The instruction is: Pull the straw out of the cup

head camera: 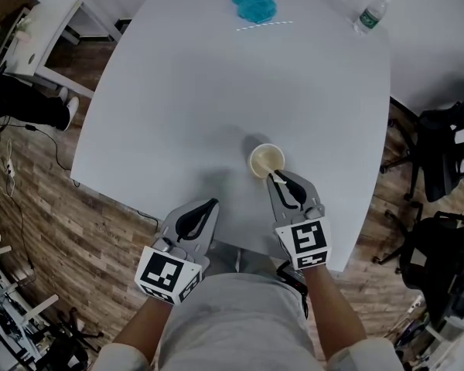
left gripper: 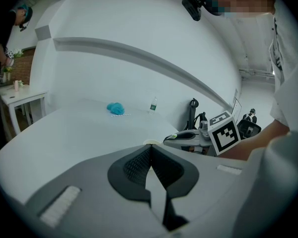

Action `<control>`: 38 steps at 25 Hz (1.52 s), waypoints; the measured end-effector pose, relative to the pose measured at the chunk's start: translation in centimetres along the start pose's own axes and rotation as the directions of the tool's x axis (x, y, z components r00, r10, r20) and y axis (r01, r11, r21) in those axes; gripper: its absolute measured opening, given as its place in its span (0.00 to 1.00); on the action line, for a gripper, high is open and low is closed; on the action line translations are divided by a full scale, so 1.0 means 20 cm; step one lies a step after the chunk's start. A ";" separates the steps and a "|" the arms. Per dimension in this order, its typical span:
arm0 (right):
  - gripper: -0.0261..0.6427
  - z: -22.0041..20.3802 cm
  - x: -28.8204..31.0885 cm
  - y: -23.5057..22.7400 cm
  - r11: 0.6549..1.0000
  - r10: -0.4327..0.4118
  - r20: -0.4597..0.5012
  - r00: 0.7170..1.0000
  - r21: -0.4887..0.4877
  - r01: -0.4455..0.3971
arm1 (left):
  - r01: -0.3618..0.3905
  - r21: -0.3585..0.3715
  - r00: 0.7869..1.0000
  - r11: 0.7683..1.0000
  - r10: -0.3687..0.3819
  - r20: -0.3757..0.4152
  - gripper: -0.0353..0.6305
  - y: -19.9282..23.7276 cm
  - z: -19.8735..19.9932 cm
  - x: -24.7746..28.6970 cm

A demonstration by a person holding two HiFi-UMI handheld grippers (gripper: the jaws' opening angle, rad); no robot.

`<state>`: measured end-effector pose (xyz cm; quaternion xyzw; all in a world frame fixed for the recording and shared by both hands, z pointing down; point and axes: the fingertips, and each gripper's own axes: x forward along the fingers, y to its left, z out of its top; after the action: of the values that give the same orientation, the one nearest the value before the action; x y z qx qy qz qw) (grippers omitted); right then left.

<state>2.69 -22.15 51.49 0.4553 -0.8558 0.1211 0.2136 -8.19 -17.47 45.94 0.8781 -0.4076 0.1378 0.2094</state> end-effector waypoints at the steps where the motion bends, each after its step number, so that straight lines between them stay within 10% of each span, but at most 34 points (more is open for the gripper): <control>1: 0.11 0.00 -0.01 -0.01 1.000 -0.004 0.001 1.000 0.019 0.004 | 0.000 0.001 1.000 1.000 0.000 0.001 0.08 -0.01 0.00 0.00; 38: 0.11 0.26 -0.64 -0.01 0.970 0.037 0.195 0.980 0.228 -0.082 | 0.032 0.086 0.996 0.996 -0.039 0.077 0.08 -0.31 0.12 -0.16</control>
<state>7.85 -14.98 40.82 0.4608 -0.8652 0.1839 0.0720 -5.29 -12.96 40.99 0.8981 -0.3936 0.1164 0.1580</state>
